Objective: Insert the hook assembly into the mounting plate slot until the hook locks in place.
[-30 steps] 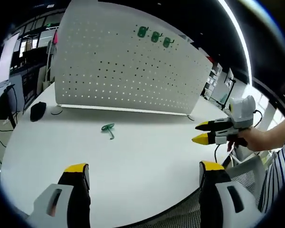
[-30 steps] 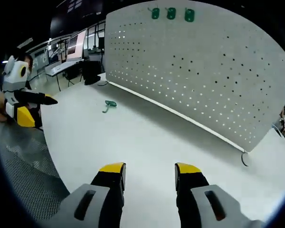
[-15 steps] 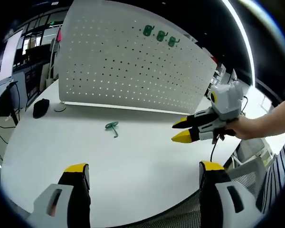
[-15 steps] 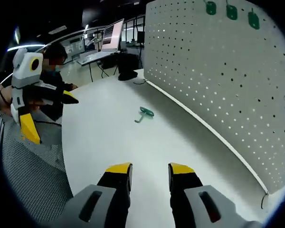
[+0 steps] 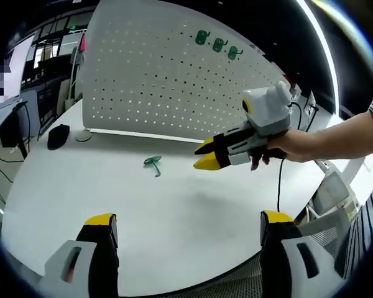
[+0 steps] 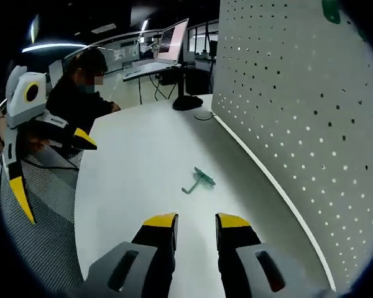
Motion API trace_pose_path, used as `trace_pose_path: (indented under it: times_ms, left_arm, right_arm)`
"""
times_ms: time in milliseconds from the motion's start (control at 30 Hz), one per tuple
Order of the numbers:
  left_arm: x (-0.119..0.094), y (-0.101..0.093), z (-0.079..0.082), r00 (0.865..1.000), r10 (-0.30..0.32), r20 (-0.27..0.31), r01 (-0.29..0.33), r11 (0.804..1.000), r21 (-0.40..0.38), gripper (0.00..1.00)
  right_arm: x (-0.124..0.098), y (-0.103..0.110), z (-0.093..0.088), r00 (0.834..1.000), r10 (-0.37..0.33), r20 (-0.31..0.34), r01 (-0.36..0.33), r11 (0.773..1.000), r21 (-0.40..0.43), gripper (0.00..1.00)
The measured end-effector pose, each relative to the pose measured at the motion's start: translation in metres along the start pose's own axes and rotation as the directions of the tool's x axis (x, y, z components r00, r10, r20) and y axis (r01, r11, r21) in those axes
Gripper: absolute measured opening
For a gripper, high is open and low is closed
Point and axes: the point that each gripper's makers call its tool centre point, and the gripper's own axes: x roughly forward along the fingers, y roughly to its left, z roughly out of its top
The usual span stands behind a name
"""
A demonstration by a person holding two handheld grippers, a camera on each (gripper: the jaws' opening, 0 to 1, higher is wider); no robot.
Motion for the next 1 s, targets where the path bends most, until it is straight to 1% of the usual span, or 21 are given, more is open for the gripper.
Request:
trace_pose_path:
  times_ms: [67,133,300,400,533,633,767,933,1000]
  left_arm:
    - [0.0,0.001,-0.001,1.0,0.002,-0.003,-0.002,1.0,-0.002,0.97]
    - [0.0,0.001,-0.002,1.0,0.003,-0.007,-0.003,1.0,-0.003,0.97]
    - [0.002,-0.002,-0.004,1.0,-0.012,-0.022,0.012,1.0,0.004,0.96]
    - [0.002,-0.002,-0.004,1.0,-0.01,-0.022,0.01,1.0,0.012,0.96]
    - [0.002,-0.002,-0.005,1.0,-0.014,-0.022,0.014,1.0,0.007,0.95]
    - [0.002,-0.001,-0.006,1.0,-0.01,-0.026,0.01,1.0,0.0,0.95]
    - [0.003,-0.001,-0.006,0.999,-0.016,-0.028,0.016,1.0,-0.01,0.95]
    - [0.003,-0.001,-0.006,1.0,-0.014,-0.028,0.014,1.0,-0.006,0.95]
    - [0.003,-0.001,-0.006,0.999,-0.014,-0.03,0.013,1.0,-0.01,0.95]
  right_arm:
    - [0.01,0.0,0.003,1.0,0.026,0.0,-0.026,0.999,0.033,0.21]
    - [0.019,-0.001,0.004,0.999,0.046,-0.008,-0.046,0.998,0.042,0.2]
    - [0.038,-0.008,0.01,0.998,0.055,-0.027,-0.054,0.998,0.017,0.19]
    - [0.048,-0.013,0.012,0.997,0.064,-0.036,-0.063,0.998,0.026,0.19]
    - [0.061,-0.016,0.014,0.995,0.079,-0.054,-0.08,0.997,-0.016,0.19]
    - [0.068,-0.019,0.014,0.994,0.092,-0.06,-0.093,0.996,-0.012,0.18]
    - [0.076,-0.019,0.01,0.989,0.114,-0.091,-0.122,0.989,-0.087,0.15]
    - [0.079,-0.022,0.009,0.986,0.13,-0.109,-0.144,0.98,-0.137,0.15]
    - [0.081,-0.021,0.008,0.982,0.148,-0.12,-0.168,0.969,-0.18,0.15]
